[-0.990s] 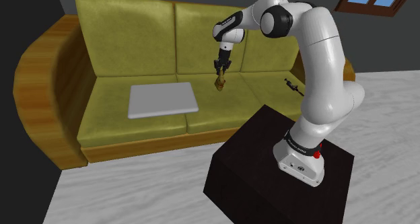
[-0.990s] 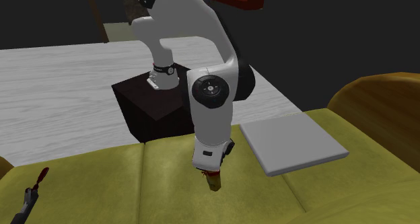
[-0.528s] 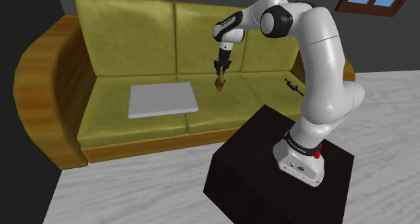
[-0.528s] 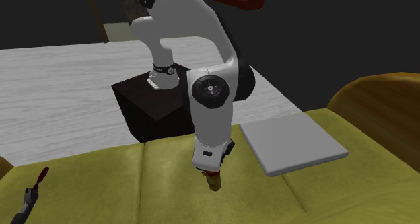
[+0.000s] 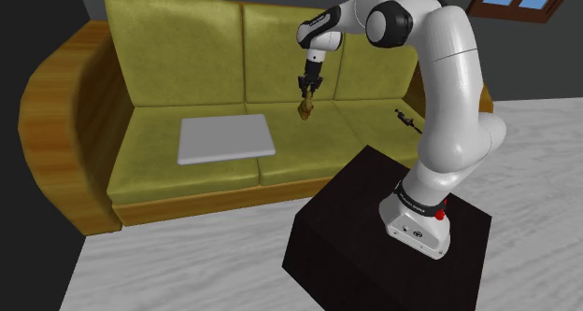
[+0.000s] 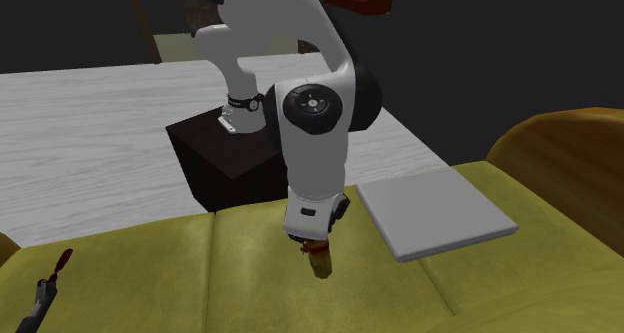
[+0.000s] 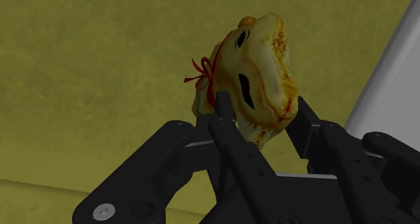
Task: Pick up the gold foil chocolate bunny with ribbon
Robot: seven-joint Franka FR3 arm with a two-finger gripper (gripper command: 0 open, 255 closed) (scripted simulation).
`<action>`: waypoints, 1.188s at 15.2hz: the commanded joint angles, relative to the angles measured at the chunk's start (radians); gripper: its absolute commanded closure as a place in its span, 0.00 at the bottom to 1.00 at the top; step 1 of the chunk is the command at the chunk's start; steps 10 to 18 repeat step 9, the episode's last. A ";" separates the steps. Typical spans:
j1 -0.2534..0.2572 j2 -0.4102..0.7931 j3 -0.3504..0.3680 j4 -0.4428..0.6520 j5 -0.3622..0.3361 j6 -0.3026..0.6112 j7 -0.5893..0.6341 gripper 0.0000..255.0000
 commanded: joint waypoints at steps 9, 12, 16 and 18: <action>0.004 -0.059 -0.008 0.016 -0.013 -0.073 0.014 1.00; 0.004 -0.059 -0.008 0.016 -0.013 -0.073 0.014 1.00; 0.004 -0.059 -0.008 0.016 -0.013 -0.073 0.014 1.00; 0.004 -0.059 -0.008 0.016 -0.013 -0.073 0.014 1.00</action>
